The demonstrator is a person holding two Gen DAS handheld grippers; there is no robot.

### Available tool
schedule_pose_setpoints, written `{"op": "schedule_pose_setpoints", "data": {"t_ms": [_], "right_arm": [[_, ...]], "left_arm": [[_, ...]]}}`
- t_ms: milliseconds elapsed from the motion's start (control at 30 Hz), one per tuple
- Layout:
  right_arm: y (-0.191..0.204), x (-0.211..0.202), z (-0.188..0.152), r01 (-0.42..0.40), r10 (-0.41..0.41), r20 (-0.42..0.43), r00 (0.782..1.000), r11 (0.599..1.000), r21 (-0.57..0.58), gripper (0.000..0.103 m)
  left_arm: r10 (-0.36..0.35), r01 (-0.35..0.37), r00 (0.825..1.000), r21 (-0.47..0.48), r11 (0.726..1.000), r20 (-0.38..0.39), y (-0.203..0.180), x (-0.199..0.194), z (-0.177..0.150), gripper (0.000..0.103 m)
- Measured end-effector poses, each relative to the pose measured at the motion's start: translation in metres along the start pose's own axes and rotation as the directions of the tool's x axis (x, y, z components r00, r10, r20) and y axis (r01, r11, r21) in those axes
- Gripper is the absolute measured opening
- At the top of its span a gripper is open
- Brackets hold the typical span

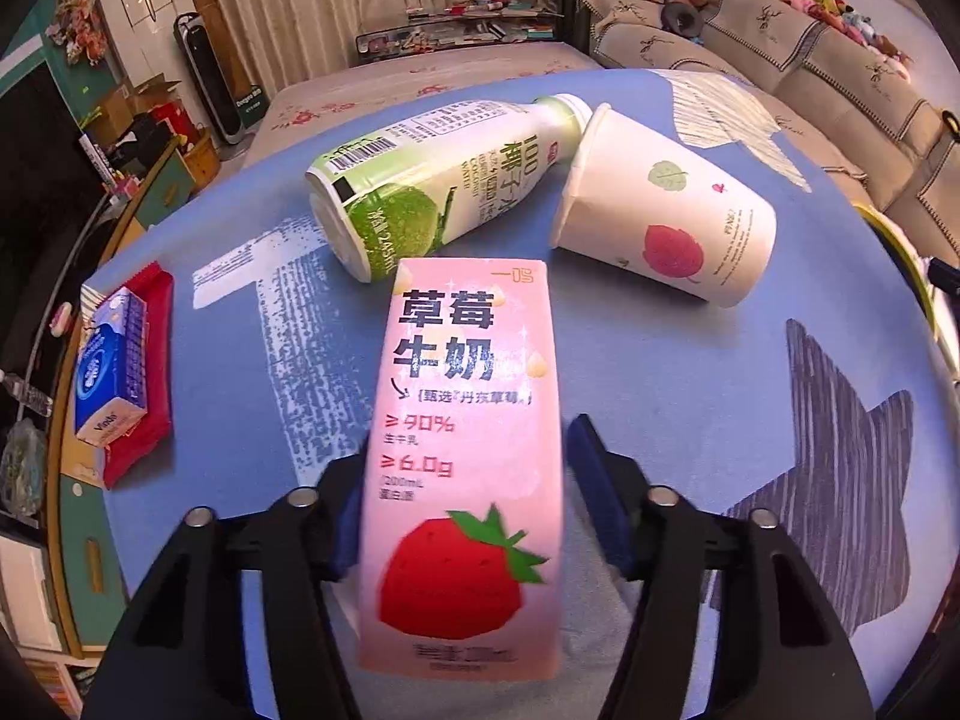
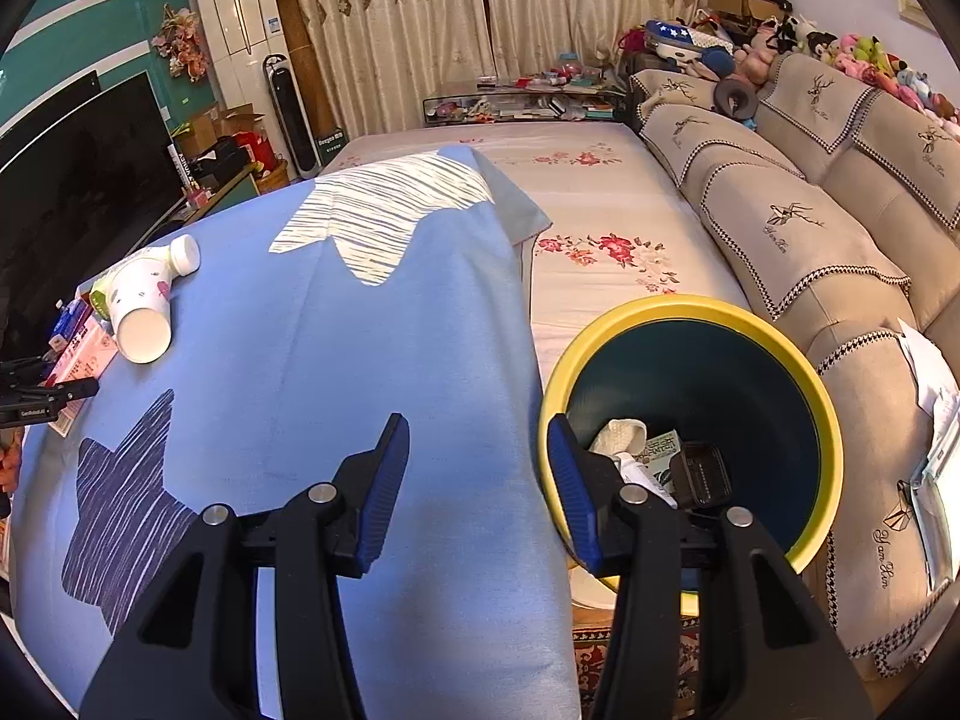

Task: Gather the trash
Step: 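Reach down and grasp the pink strawberry milk carton with the left gripper, then carry the pink carton over the yellow bin and open the left gripper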

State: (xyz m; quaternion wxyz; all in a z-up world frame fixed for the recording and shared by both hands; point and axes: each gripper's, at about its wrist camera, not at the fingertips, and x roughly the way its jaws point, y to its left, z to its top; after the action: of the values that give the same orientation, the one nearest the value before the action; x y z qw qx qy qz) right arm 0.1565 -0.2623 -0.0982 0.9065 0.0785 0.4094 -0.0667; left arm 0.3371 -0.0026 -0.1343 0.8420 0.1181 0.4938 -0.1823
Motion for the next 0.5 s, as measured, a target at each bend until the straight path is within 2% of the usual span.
{"op": "schedule_pose_setpoints", "data": {"t_ms": [233,400,500], "right_arm": [[-0.007,-0.016,-0.009,-0.008,0.008,0.019,1.0,1.0,0.017,0.046],[-0.023,-0.028,-0.02,0.007,-0.008,0.027,1.0,0.999,0.045,0.046],[-0.038,-0.035,-0.029,0.033,-0.035,0.03,0.999,0.997,0.072,0.046]], "left_arm": [[0.02,-0.02,0.999,0.006,1.0,0.029,-0.01,-0.014,-0.011,0.049],[-0.005,0.004,0.997,0.02,1.0,0.076,-0.044,-0.051,-0.02,0.049],[-0.034,0.029,0.995,0.05,0.998,0.092,-0.08,-0.074,-0.018,0.05]]}}
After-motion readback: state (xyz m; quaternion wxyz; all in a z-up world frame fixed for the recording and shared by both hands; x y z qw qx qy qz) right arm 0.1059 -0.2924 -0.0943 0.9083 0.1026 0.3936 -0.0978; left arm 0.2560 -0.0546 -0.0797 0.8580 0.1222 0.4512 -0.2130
